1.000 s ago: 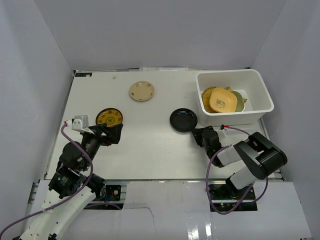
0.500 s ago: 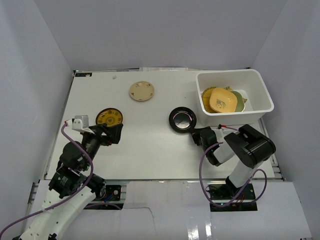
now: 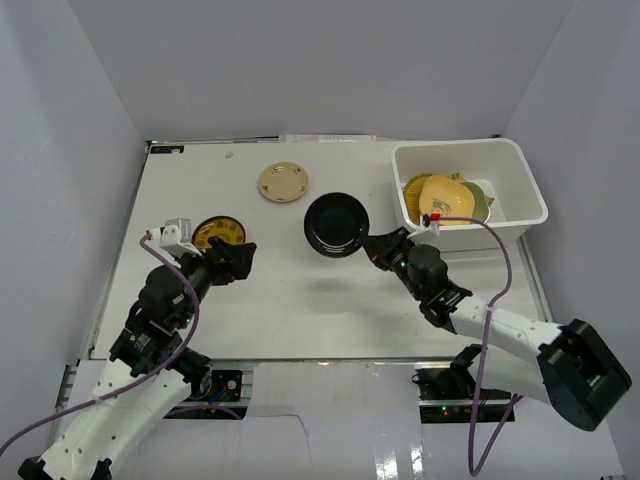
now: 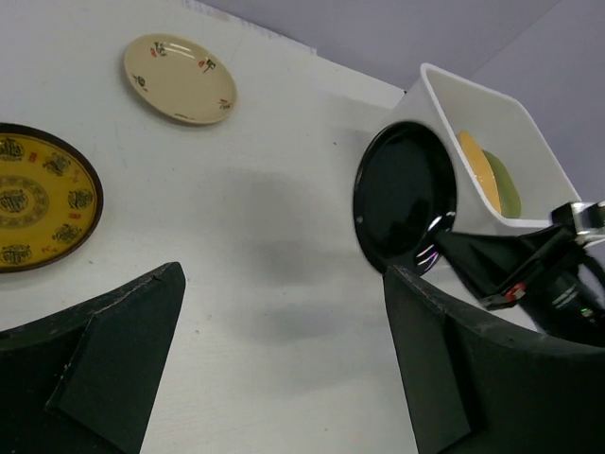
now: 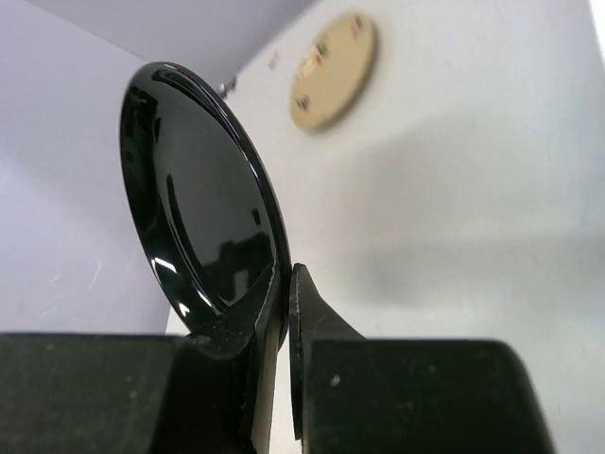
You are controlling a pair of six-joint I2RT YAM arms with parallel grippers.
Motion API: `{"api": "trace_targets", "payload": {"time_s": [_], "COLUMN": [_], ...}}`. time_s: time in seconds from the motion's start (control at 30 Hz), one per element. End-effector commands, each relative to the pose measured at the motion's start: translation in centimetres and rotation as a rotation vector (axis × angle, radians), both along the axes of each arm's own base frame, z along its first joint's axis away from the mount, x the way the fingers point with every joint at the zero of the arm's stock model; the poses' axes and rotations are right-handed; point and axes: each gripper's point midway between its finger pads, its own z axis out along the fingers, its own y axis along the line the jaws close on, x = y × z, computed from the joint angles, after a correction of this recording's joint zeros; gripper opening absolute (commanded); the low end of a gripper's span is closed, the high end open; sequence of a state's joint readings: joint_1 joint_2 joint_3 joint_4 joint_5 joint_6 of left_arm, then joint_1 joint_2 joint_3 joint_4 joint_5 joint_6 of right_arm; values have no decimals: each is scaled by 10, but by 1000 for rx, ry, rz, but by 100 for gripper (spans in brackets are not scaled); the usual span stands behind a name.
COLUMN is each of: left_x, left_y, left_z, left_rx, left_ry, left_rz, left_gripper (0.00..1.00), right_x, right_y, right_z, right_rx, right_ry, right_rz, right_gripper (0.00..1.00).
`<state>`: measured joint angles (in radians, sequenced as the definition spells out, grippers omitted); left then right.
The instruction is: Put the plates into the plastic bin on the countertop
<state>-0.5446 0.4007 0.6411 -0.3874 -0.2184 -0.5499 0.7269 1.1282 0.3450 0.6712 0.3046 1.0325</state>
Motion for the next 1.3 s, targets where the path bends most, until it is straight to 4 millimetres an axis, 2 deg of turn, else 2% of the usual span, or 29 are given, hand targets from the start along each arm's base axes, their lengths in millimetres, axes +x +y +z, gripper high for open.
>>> {"api": "trace_targets", "payload": {"time_s": [0.0, 0.03, 0.07, 0.1, 0.13, 0.17, 0.2, 0.23, 0.27, 0.3, 0.33, 0.37, 0.4, 0.47, 0.57, 0.67, 0.77, 0.8, 0.87, 0.9, 0.97, 1.0, 1.07, 1.17, 1.2, 1.27], "left_x": [11, 14, 18, 23, 26, 30, 33, 39, 42, 48, 52, 54, 59, 65, 75, 85, 88, 89, 86, 85, 82, 82, 83, 89, 91, 97], "left_y": [-13, -16, -19, -24, -26, -29, -30, -33, -34, -29, -27, -23, -17, -10, 3, 31, 50, 61, 69, 79, 93, 97, 113, 121, 125, 129], "left_z": [-20, -25, -31, -41, -47, -53, -57, -68, -71, -76, -86, -94, -97, -114, -131, -148, -163, -169, -188, -195, -212, -215, -219, -222, -225, -223], "left_rx": [-74, -87, -102, -120, -130, -140, -157, -150, -158, -157, -158, -151, -146, -127, -154, -204, -239, -255, -267, -276, -297, -309, -354, -381, -387, -380], "left_ry": [91, 110, 121, 163, 181, 195, 214, 248, 259, 269, 302, 331, 336, 382, 435, 494, 528, 543, 591, 607, 647, 656, 661, 668, 679, 675], "left_rz": [2, 5, 9, 16, 20, 26, 38, 49, 62, 106, 139, 174, 219, 268, 308, 384, 446, 489, 519, 555, 602, 616, 661, 679, 688, 702], "left_gripper": [96, 96, 96, 96, 96, 96, 96, 96, 96, 96, 98, 98, 98, 98, 98, 98, 98, 98, 98, 98, 98, 98, 97, 93, 91, 90], "right_x": [22, 35, 50, 55, 66, 75, 89, 100, 109, 118, 125, 130, 134, 142, 148, 147, 144, 140, 137, 134, 131, 129, 126, 121, 118, 114], "right_y": [-20, -25, -47, -58, -71, -83, -116, -132, -145, -172, -180, -199, -209, -226, -239, -247, -253, -253, -254, -254, -253, -252, -247, -241, -241, -238], "right_z": [55, 97, 108, 108, 130, 135, 135, 130, 137, 133, 120, 117, 114, 94, 73, 55, 49, 43, 46, 46, 47, 51, 52, 57, 59, 63], "right_rx": [-286, -296, -342, -400, -396, -399, -402, -432, -443, -452, -456, -449, -448, -448, -449, -445, -433, -421, -412, -414, -414, -420, -416, -414, -417, -421], "right_ry": [-150, -208, -213, -198, -223, -223, -194, -173, -170, -138, -98, -79, -61, -2, 53, 96, 106, 119, 102, 99, 94, 79, 76, 53, 51, 35], "right_rz": [-4, -34, -89, -69, -90, -95, -135, -161, -193, -238, -228, -250, -263, -285, -302, -321, -341, -343, -344, -344, -343, -336, -310, -284, -280, -262], "right_gripper": [8, 8, 8, 8, 8, 8, 8, 8, 8, 8, 8, 8, 8, 8, 8, 8, 8, 9, 14, 20, 27, 36, 42, 62, 73, 75]}}
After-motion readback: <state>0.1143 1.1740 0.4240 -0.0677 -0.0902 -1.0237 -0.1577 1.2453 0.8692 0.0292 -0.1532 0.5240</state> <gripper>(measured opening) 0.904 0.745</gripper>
